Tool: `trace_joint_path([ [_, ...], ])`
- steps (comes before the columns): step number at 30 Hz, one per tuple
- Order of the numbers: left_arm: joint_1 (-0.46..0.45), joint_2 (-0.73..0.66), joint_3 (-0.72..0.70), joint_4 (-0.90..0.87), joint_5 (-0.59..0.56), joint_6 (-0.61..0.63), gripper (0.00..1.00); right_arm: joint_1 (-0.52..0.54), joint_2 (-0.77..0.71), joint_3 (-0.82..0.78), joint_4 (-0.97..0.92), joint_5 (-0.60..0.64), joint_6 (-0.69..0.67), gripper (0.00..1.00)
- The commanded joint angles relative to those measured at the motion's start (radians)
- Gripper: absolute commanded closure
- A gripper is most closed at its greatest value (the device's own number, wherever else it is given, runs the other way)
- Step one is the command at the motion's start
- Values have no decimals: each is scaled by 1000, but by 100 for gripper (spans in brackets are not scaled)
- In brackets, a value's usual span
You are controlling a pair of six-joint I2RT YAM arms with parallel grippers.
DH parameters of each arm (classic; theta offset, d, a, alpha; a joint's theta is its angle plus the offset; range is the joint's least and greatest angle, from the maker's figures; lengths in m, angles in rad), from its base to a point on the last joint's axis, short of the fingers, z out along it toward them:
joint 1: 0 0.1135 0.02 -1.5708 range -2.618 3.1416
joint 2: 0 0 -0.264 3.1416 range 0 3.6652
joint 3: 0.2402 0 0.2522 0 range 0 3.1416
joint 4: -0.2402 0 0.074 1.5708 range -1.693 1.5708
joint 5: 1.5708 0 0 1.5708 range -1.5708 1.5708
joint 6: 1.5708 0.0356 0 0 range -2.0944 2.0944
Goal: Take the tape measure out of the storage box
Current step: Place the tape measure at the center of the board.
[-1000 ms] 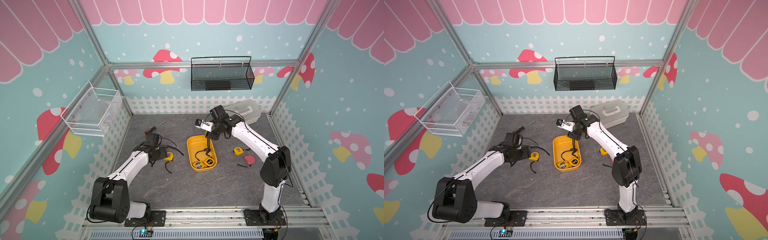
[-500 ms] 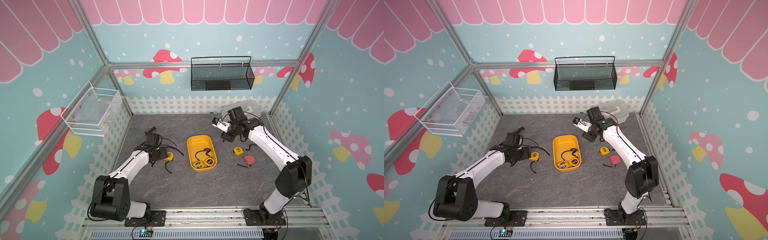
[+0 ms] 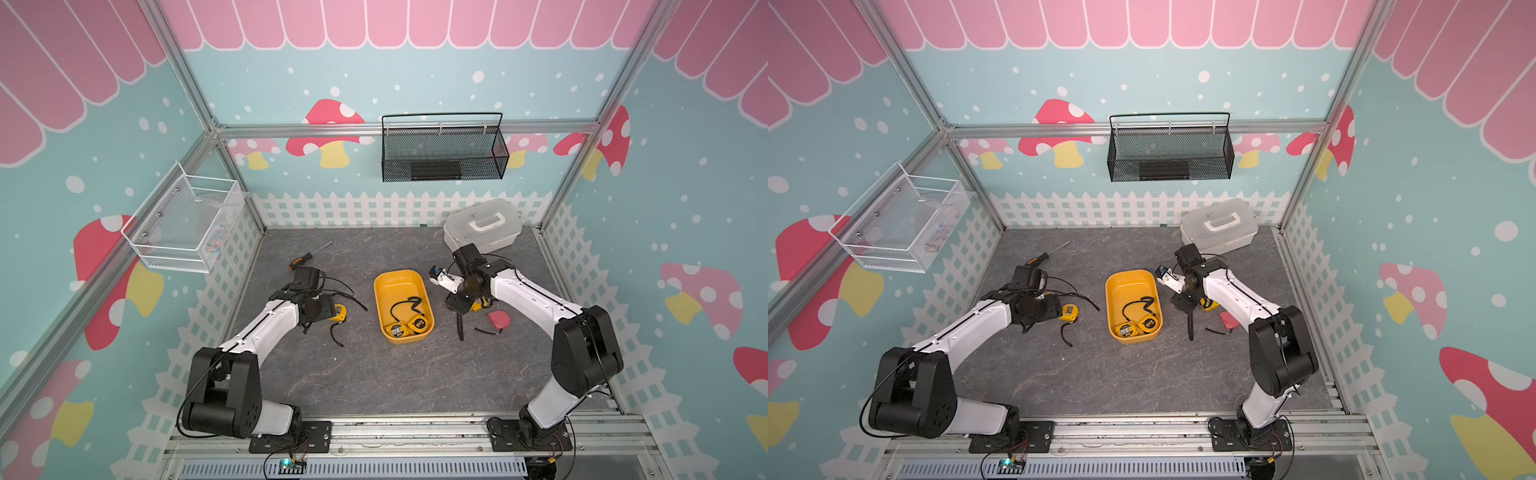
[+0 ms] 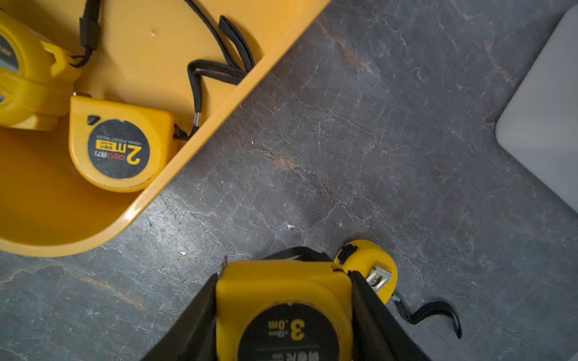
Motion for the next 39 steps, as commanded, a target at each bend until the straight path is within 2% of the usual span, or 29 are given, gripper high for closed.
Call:
trace_joint_path([
  [1,-4,7,22,10,14,9,27,-8,18,-20,33,24,35,54],
  [11,-6,-13,8,9,13,6,27,-16,134,-14,59,91,92,55],
  [24,-6,-32,-4,8,10,2,27,-32,249,-4,100,78,152,55],
  [34,-6,-31,-3,8,18,-2,27,-46,251,-31,132,61,162,53],
  [39,-16,-33,8,10,25,-5,27,-50,232,-45,139,45,167,47],
])
